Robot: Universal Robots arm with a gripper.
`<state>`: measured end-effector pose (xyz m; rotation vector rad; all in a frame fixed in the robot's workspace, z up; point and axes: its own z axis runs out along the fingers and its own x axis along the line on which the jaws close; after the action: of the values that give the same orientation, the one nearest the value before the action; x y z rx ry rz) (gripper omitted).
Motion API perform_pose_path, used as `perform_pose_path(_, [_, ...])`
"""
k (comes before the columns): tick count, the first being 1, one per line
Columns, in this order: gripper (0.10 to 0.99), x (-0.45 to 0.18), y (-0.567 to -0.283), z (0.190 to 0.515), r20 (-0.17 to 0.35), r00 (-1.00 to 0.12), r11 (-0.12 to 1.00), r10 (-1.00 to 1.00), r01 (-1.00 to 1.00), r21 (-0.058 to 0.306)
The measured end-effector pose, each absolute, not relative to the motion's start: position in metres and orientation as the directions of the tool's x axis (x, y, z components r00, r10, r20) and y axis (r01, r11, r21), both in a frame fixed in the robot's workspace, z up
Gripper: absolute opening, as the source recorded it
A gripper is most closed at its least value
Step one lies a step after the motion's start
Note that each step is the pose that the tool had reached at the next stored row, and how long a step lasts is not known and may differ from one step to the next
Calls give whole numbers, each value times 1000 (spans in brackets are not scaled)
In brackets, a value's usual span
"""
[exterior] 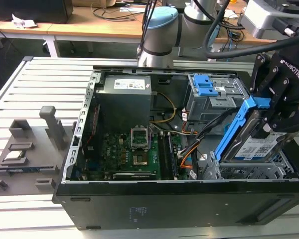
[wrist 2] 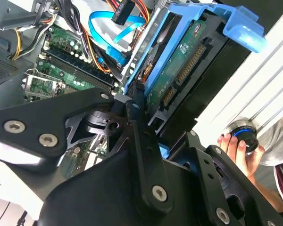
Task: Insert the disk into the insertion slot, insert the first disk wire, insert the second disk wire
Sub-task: 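Insert the disk into the insertion slot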
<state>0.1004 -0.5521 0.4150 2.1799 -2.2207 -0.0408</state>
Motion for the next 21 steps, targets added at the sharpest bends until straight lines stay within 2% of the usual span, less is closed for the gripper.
perform_pose_path(21, [361,100,-552,397,3,-18,19,-1000,-999,39])
